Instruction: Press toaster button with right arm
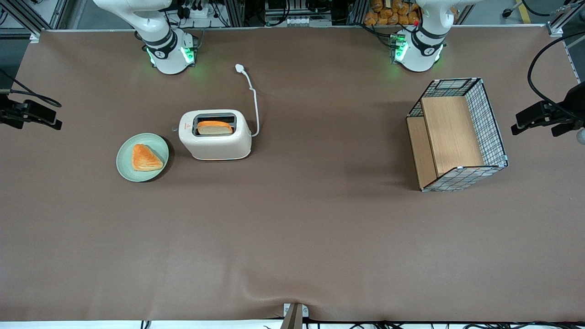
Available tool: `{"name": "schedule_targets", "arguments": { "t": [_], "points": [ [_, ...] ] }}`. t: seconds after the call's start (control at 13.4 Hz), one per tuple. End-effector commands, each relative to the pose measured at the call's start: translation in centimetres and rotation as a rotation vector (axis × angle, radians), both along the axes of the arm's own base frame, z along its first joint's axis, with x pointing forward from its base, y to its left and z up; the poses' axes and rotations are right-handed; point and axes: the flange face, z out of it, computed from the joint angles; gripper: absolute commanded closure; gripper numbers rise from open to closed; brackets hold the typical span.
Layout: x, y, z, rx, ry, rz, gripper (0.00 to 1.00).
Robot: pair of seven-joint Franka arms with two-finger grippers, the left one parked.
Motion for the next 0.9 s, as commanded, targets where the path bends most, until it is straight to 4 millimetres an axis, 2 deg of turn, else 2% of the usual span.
{"name": "schedule_targets", "arguments": {
  "t": [0.0, 0.52, 0.82],
  "points": [
    [-0.8, 0.4, 1.5, 0.001, -0.013, -0.018, 0.0],
    [-1.5, 2.0, 4.7, -0.012, -0.032, -0.011, 0.0],
    [-1.5, 1.5, 4.4, -0.006, -0.025, -0.018, 0.0]
  ]
}}
